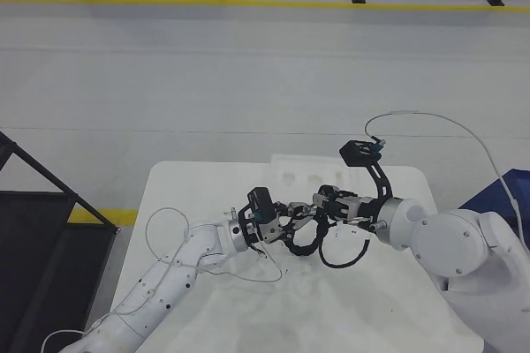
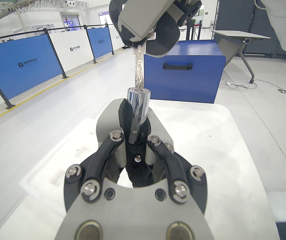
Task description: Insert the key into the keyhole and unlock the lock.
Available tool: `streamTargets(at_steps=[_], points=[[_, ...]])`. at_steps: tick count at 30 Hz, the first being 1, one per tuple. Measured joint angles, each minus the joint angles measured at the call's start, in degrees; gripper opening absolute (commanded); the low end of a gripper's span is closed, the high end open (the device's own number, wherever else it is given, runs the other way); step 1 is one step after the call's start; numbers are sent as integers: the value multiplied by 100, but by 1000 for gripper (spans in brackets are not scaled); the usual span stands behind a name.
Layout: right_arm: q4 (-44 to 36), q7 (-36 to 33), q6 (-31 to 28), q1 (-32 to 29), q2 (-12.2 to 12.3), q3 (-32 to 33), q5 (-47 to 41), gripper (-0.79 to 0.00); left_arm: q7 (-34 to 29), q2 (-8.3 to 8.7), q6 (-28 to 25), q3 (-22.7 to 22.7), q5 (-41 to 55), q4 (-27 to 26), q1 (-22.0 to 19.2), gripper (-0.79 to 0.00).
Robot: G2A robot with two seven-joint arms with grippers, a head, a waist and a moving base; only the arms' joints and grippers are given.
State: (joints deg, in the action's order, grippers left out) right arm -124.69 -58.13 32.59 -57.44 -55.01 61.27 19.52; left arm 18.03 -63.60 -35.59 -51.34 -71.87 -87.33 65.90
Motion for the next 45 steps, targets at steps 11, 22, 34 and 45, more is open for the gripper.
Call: streamTargets(at_steps=[11, 22, 34, 45], points=[[60, 53, 34, 33, -29, -58, 18, -785, -17, -32, -48, -55, -49, -16, 32, -785], [70, 99, -10, 5, -46, -39, -20, -785, -54, -66, -104, -95, -19, -9, 54, -785], [105, 153, -7, -17, -64, -35, -2, -785, -89, -104, -178, -123, -5, -4, 66, -785], [46, 150, -65, -12, -73, -125, 256, -785, -126, -134, -183, -177, 58, 6, 99, -785]])
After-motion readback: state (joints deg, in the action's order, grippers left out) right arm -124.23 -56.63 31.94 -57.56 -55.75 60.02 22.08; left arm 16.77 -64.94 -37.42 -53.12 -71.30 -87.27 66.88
